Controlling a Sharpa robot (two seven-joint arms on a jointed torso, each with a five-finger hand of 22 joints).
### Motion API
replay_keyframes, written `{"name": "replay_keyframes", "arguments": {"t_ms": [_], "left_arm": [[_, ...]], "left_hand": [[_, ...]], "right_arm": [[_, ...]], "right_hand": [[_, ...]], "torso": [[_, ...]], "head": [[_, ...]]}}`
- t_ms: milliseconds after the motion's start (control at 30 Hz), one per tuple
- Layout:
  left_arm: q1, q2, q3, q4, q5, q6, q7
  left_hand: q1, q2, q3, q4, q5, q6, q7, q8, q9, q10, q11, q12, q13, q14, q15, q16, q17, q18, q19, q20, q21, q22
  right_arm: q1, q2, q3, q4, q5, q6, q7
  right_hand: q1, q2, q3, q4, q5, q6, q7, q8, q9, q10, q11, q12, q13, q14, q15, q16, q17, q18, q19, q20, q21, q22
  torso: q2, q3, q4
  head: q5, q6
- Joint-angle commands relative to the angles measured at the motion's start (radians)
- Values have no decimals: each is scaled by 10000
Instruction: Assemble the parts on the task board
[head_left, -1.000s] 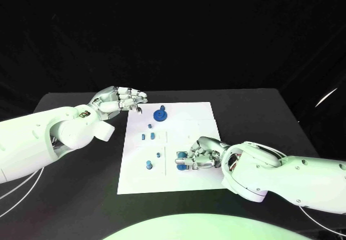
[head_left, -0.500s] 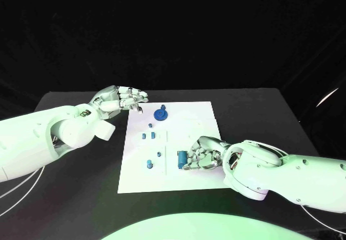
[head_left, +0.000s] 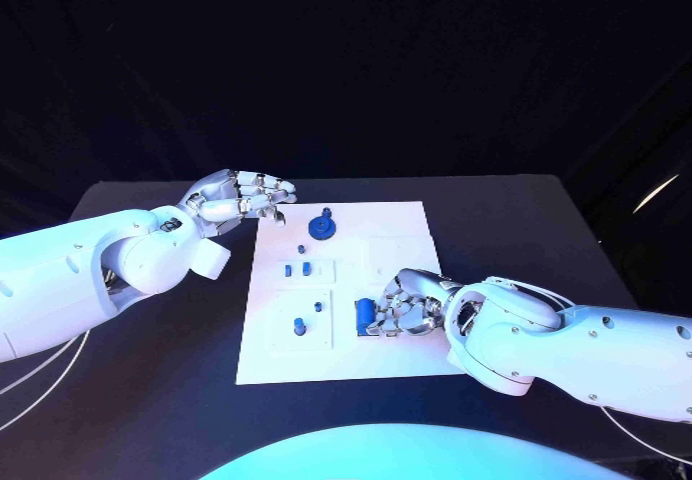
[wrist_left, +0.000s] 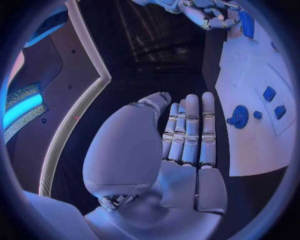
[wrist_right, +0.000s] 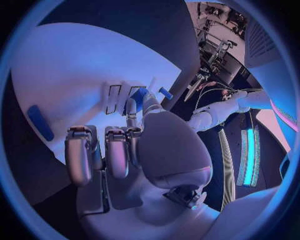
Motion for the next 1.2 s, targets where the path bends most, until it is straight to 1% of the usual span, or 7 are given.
{"name": "replay_keyframes", "arguments": {"t_ms": [33,233,467,633,867,1000,1200], "left_arm": [[4,6,6,24,58,202,26],[4,-3,6,20,58,217,7],[4,-12,5,20,58,224,2],[4,-14,5,19,58,220,0],[4,-21,5,17,58,216,-3],[4,-24,5,18,58,216,-5],[4,-26,5,19,58,214,-5]], "left_hand": [[32,86,47,-4,-5,55,9,-30,-7,8,8,-40,-13,-54,-3,39,15,115,-44,12,32,9],[25,100,49,1,-10,62,14,-29,-5,10,13,-44,-13,-56,1,38,18,112,-48,12,41,22],[25,100,49,1,-10,62,14,-29,-5,10,13,-44,-13,-56,1,38,18,112,-48,12,41,22],[25,100,49,1,-10,62,14,-29,-5,10,13,-44,-13,-56,1,38,18,112,-48,12,41,22],[25,100,49,1,-10,62,14,-29,-5,10,13,-44,-13,-56,1,38,18,112,-48,12,41,22],[18,117,52,5,-13,75,14,-24,-2,20,12,-46,-11,-58,3,39,21,111,-56,13,50,37],[18,117,52,5,-13,75,14,-24,-2,20,12,-46,-11,-58,3,39,21,111,-56,13,50,37]], "right_arm": [[-3,3,1,-80,-211,133,-132],[-3,-20,1,-122,-182,19,-104],[-4,-28,1,-107,-68,234,20],[-4,-36,1,-110,-12,487,75],[-4,-63,0,-78,4,579,159],[-5,-85,0,-66,-22,493,178],[-6,-71,0,-92,-85,369,148]], "right_hand": [[92,227,123,4,133,56,-35,-10,-16,795,-77,-69,2295,980,-77,-13,2316,-88,886,-88,36,2461],[381,284,441,-40,115,55,-81,10,-18,805,-120,-55,2307,979,-116,-16,2310,-93,893,-121,62,2467],[402,101,522,-6,36,53,-68,23,-18,807,-115,-53,2310,980,-118,-13,2318,-91,890,-131,53,2465],[-51,-463,340,36,-95,76,-5,42,-30,801,-58,-69,2304,979,-71,-16,2312,-88,884,-102,33,2460],[-763,-1384,121,67,-653,125,29,122,-3,787,-22,-102,2289,980,-37,-16,2318,-86,879,-65,19,2456],[-762,-1416,161,55,-650,131,19,134,4,794,-29,-89,2297,981,-42,-13,2325,-88,882,-67,31,2459],[-733,-1252,338,57,-641,137,8,157,15,801,-41,-79,2304,983,-53,-10,2334,-91,887,-76,47,2464]], "torso": [[-5,-10,-5],[-5,3,4],[-5,-1,-5],[-7,-3,-9],[-6,0,-4],[-3,-2,-4],[-5,-3,-3]], "head": [[-5,-25],[-6,-35],[17,-30],[28,-27],[37,-35],[38,-42],[55,-39]]}}
